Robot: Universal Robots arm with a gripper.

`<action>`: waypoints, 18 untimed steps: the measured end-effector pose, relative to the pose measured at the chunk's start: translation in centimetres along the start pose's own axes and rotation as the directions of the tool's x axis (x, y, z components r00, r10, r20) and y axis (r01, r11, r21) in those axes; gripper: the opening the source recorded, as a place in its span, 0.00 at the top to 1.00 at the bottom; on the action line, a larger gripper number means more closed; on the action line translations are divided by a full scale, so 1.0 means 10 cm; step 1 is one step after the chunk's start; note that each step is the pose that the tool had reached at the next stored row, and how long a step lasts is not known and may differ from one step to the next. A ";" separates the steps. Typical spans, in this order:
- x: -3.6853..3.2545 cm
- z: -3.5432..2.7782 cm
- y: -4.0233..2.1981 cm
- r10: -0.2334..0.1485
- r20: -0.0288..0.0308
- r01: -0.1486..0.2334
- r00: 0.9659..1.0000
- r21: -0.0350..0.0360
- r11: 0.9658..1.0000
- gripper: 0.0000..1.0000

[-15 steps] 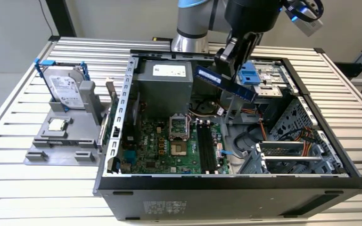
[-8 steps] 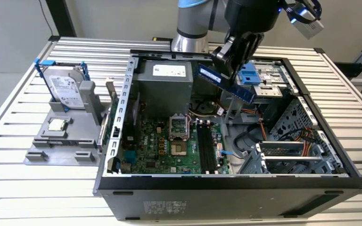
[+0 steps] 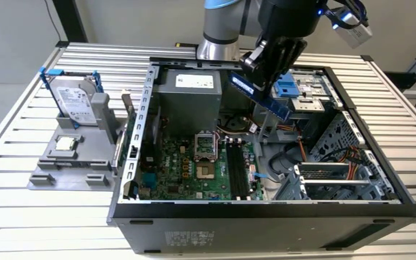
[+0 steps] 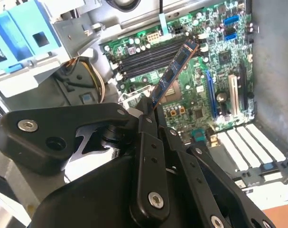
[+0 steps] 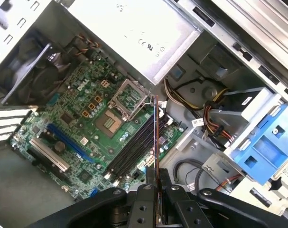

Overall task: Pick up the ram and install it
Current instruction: 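Insert the ram into the slot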

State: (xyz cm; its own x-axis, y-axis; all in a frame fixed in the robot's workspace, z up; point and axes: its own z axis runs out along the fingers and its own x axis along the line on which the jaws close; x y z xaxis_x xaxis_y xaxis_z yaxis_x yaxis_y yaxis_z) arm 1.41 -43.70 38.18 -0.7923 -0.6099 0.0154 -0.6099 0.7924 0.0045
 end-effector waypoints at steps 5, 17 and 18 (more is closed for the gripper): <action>-0.002 0.000 -0.001 0.053 0.000 -0.053 0.999 -0.001 0.999 1.00; -0.004 0.000 -0.003 0.119 0.019 -0.118 0.993 -0.032 0.992 1.00; -0.004 0.000 -0.003 0.128 0.019 -0.127 0.992 -0.033 0.991 1.00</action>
State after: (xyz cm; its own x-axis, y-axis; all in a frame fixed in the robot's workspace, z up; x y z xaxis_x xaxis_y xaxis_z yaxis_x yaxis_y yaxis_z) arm 1.46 -43.70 38.18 -0.8640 -0.5034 -0.0034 -0.5032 0.8634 0.0352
